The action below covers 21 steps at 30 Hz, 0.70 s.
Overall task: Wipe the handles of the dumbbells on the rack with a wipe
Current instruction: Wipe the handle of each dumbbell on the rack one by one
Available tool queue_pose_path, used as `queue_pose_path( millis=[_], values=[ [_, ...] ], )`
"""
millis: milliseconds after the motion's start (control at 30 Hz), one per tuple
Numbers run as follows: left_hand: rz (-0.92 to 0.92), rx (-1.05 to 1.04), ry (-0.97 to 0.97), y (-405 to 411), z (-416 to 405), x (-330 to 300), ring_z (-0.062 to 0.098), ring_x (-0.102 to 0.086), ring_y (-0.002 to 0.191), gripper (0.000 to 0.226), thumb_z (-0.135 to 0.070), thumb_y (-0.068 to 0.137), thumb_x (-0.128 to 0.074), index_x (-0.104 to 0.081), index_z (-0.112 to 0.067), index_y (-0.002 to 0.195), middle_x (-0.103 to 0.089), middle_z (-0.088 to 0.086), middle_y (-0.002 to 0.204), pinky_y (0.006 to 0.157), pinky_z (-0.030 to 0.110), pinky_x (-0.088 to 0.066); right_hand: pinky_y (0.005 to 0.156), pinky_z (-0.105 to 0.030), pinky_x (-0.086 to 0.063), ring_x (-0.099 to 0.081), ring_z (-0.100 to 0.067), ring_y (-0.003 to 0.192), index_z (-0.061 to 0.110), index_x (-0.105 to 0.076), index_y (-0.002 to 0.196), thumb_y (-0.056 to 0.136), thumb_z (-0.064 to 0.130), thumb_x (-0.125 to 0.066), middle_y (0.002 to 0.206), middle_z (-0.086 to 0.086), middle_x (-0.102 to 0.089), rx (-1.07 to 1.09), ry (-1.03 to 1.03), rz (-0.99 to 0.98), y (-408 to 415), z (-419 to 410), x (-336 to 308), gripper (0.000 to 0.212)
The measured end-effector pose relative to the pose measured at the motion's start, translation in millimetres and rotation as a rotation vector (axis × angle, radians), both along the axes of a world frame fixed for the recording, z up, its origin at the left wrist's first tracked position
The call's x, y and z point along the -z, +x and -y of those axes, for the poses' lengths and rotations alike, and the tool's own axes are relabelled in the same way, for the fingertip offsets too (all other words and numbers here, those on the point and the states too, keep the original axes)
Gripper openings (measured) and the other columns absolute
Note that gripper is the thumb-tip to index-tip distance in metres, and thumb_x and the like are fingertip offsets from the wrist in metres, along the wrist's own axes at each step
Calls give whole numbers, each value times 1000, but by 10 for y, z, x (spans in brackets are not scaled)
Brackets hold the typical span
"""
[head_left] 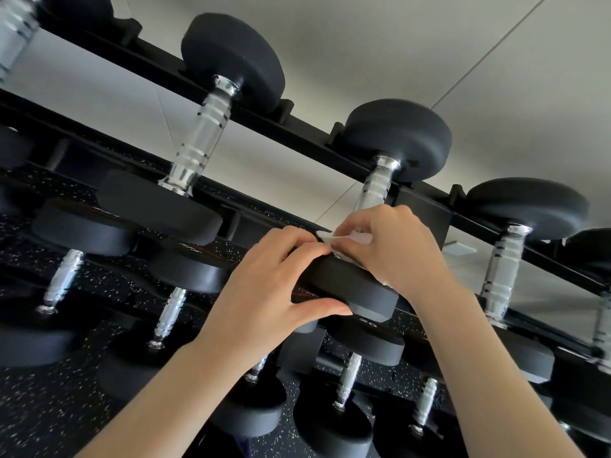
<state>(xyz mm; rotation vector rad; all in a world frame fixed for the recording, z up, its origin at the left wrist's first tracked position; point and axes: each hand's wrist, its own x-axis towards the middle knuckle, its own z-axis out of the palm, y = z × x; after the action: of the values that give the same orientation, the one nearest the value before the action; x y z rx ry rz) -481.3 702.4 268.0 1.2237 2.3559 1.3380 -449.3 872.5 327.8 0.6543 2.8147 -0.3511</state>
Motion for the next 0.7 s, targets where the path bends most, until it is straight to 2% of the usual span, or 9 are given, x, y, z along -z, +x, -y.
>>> queue_pose_path(
  millis=[167, 333, 500, 600, 700],
  values=[
    [-10, -12, 3, 4, -6, 25, 14, -51, 101, 61, -60, 76, -62, -64, -12, 113, -56, -4, 111, 85, 35, -45, 68, -31, -45, -60, -29, 89, 33, -67, 98, 86, 43, -58, 96, -6, -66, -35, 99, -6, -84, 17, 26, 19],
    [-20, -14, -15, 4, 1, 23, 12, -50, 101, 61, -62, 76, -61, -64, -14, 113, -56, -5, 110, 84, 27, -41, 64, -33, -45, -58, -34, 81, 22, -69, 96, 91, 32, -52, 86, -13, -64, -27, 210, -116, -116, 61, 100, 20],
    [-24, -9, -15, 4, -4, 13, 13, -50, 101, 60, -61, 76, -61, -64, -13, 112, -57, -4, 110, 85, 28, -41, 65, -33, -48, -59, -31, 78, 29, -69, 95, 88, 44, -56, 77, -9, -62, -28, 125, -91, -46, 6, 98, 21],
    [-26, -13, -12, 8, -3, 3, 14, -50, 101, 60, -60, 76, -61, -64, -12, 111, -57, -4, 110, 86, 27, -40, 72, -35, -50, -59, -29, 85, 34, -67, 99, 80, 50, -63, 86, -7, -66, -14, 19, -32, 0, -19, 19, 24],
    [-24, 1, -13, 0, 0, -1, 13, -50, 101, 60, -61, 77, -61, -65, -12, 111, -57, -4, 110, 87, 27, -40, 73, -32, -47, -56, -28, 93, 35, -65, 102, 78, 45, -67, 92, -7, -64, -1, -43, 13, 17, -35, -15, 26]
  ],
)
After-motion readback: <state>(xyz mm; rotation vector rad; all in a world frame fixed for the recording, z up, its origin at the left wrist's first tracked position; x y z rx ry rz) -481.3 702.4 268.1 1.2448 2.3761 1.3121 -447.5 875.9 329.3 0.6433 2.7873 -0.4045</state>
